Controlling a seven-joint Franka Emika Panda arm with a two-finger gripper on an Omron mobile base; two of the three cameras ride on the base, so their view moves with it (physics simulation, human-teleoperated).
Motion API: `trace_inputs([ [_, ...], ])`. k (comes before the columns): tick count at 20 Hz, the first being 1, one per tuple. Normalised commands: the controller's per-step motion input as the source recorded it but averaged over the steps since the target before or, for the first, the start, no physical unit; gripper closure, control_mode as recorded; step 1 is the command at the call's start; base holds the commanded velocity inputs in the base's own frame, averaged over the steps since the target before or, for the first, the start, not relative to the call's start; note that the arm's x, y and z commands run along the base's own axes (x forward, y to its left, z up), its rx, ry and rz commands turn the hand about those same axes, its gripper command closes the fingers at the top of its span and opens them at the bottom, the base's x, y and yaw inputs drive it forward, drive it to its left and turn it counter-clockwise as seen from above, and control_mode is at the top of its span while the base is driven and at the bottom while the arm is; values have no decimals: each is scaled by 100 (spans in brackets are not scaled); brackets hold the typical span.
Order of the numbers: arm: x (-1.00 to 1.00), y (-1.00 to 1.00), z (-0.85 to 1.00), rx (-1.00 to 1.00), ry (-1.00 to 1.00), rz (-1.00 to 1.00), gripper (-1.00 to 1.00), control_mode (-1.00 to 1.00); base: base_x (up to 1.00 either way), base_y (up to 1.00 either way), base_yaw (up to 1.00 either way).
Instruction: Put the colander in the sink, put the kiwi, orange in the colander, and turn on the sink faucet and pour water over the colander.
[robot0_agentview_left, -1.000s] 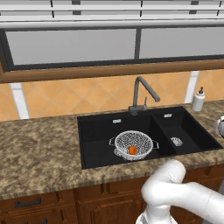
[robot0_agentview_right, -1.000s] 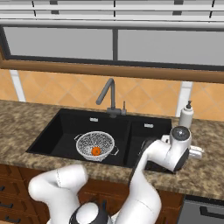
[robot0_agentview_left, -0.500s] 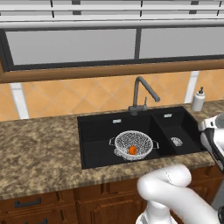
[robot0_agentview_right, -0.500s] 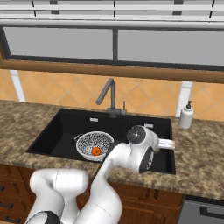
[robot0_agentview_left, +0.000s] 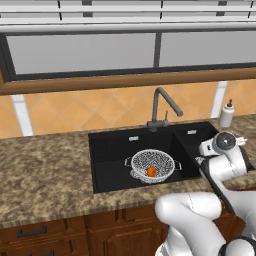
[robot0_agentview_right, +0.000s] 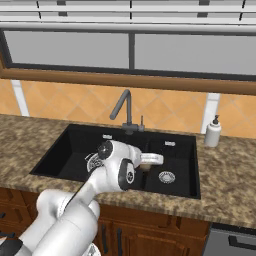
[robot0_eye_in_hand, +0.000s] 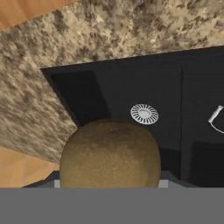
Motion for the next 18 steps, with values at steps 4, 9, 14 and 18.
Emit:
trace_inputs([
  [4, 19, 68, 0, 7, 6, 7, 100, -100, 0, 0, 0],
  [9, 15, 66, 13, 19, 26, 17, 100, -100, 0, 0, 0],
  [14, 24, 60, 10, 25, 25, 16, 100, -100, 0, 0, 0],
  [18, 38, 80, -13, 19, 10, 10, 100, -100, 0, 0, 0],
])
